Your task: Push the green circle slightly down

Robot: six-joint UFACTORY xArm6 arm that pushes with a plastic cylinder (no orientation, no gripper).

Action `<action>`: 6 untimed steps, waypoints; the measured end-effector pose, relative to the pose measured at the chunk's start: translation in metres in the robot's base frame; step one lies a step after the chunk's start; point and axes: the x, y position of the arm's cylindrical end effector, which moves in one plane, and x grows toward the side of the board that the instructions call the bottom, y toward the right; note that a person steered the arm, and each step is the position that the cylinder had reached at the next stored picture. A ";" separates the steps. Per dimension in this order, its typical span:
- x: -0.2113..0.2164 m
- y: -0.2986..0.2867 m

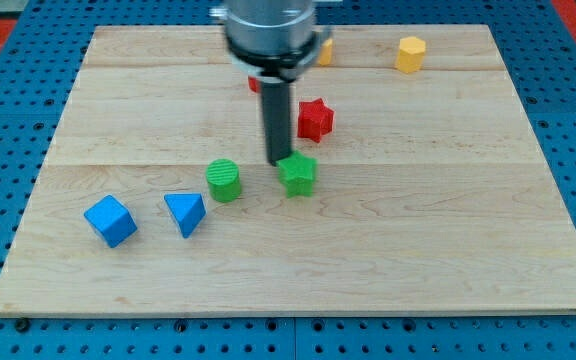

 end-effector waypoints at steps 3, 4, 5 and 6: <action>0.003 -0.125; 0.020 -0.095; 0.037 -0.092; 0.041 -0.088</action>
